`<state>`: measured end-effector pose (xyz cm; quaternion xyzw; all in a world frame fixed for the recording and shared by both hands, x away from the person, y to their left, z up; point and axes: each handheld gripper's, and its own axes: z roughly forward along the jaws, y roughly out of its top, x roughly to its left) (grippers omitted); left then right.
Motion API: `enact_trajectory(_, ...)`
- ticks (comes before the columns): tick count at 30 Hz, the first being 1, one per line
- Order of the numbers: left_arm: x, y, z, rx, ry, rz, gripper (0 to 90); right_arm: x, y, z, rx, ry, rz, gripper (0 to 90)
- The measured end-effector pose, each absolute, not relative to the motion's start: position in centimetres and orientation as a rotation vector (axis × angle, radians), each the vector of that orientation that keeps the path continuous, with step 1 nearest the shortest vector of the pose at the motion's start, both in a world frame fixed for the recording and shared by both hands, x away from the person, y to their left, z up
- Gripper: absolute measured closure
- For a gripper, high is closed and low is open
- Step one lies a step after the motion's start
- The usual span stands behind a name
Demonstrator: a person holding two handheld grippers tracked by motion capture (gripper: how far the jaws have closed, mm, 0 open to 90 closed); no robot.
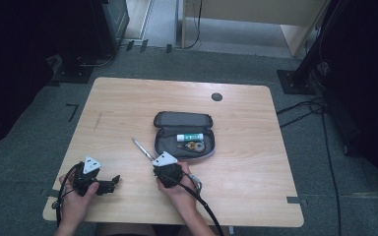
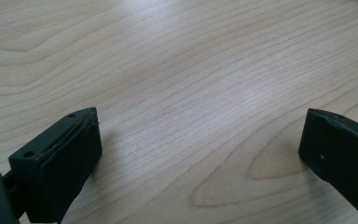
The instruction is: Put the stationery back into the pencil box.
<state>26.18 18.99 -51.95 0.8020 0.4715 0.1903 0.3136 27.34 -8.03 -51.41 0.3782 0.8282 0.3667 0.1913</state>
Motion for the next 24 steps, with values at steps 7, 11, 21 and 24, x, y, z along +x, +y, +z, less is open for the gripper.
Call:
enact_trajectory(7, 26.2, 19.0, -52.0, 2.114, 1.243, 0.502, 0.0, 27.5, -7.6, -51.6, 1.061, 2.345, 1.02, 83.3)
enact_trajectory(11, 26.2, 19.0, -51.9, 2.118, 1.24, 0.5, 0.0, 27.5, -7.2, -51.6, 1.056, 2.35, 1.016, 88.2)
enact_trajectory(21, 26.2, 19.0, -51.9, 2.118, 1.239, 0.5, 0.0, 27.5, -7.0, -51.6, 1.048, 2.361, 1.028, 88.4)
enact_trajectory(24, 26.2, 19.0, -51.9, 2.119, 1.238, 0.5, 0.0, 27.3, -6.8, -51.3, 1.053, 2.33, 1.059, 77.7)
